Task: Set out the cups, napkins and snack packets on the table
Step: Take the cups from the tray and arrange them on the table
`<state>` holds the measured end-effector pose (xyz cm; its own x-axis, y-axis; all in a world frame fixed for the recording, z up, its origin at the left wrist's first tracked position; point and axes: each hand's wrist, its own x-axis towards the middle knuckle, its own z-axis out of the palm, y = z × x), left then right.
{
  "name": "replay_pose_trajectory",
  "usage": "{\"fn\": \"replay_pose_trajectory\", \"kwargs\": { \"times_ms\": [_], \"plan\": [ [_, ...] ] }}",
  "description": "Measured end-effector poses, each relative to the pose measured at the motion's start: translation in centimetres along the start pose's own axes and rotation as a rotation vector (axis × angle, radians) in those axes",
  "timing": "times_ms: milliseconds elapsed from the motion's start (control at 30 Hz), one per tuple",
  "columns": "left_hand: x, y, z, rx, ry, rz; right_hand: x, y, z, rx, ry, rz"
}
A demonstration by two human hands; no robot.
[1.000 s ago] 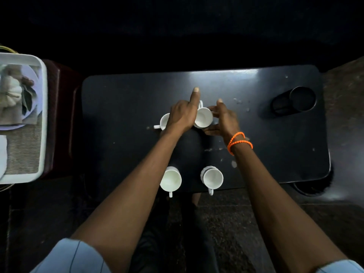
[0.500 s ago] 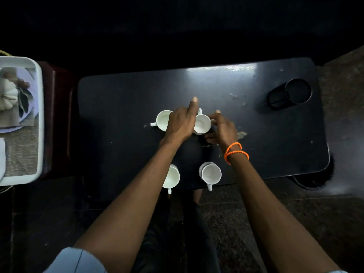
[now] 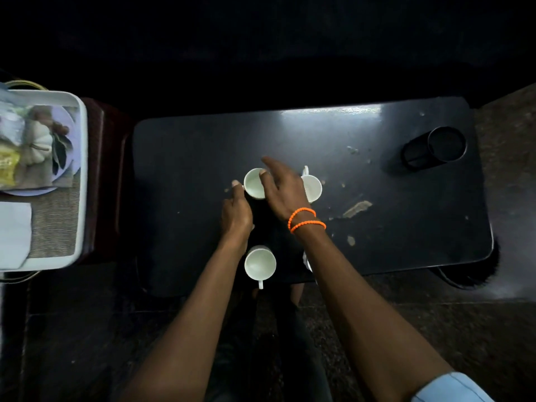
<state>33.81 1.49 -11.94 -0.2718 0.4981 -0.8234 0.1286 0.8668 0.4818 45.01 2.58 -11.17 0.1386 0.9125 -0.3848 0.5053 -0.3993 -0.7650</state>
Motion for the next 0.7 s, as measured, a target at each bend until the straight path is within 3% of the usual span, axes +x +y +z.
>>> {"fn": "replay_pose_trajectory", "kwargs": {
  "times_ms": [267,400,700],
  "plan": [
    [1.2,2.6,-1.5,-0.011,-0.080,0.202,-2.0,0.7,2.0,0.053,0.088,0.106],
    [2.0,1.8,-2.8,-0.088,-0.041,0.259,-2.5,1.2,2.3,0.041,0.068,0.153],
    [2.3,-0.8,-3.4,-0.091,-0.170,0.201,-2.4,0.5,3.6,0.081,0.065,0.191]
  ]
}}
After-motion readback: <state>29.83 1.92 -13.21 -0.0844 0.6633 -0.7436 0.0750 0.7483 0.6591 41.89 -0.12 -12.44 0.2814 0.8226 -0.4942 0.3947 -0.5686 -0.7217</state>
